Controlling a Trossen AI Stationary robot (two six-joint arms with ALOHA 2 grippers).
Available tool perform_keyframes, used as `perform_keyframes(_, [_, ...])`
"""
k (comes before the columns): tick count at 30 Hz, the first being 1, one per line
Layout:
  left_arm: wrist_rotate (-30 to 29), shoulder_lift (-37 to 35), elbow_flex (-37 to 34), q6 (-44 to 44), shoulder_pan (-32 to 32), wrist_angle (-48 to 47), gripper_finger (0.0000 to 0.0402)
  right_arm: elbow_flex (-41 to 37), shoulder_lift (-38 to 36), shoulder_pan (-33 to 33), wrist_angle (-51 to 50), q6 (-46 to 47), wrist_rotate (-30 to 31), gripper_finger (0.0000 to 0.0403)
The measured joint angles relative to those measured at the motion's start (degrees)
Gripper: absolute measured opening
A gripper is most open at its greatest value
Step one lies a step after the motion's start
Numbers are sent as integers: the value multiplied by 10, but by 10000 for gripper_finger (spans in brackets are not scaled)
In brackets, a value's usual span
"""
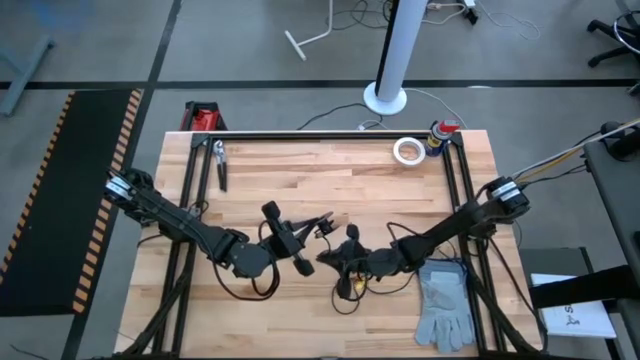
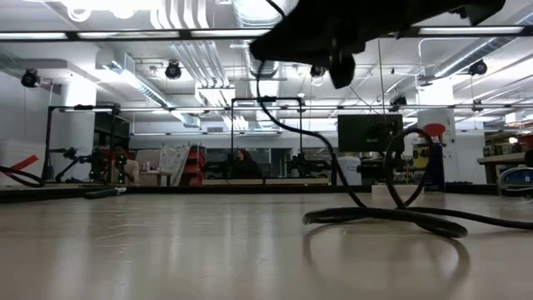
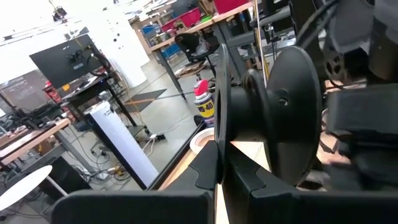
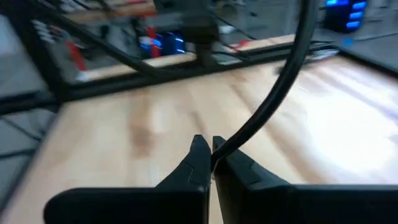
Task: Coil cords
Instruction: Coil the black wire into the spool
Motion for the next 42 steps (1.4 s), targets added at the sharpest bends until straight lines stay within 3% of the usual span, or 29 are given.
perform_keyframes(6, [0,0,0,0,-15,-1,0,-18,-57,0,-87,-4,69,2])
perform_keyframes(19, [-1,0,0,-22,-24,-83,0,-79,-175,27,-92,-40,148,1])
perform_keyframes(23, [0,1,0,-53,-16,-131,0,-74,-190,40,-82,-61,141,0])
perform_keyframes(34, [0,21,0,-66,15,-134,0,16,-156,54,-84,-151,83,0])
perform_keyframes(42, [9,21,0,-89,25,-134,0,116,-96,47,-170,-183,42,0])
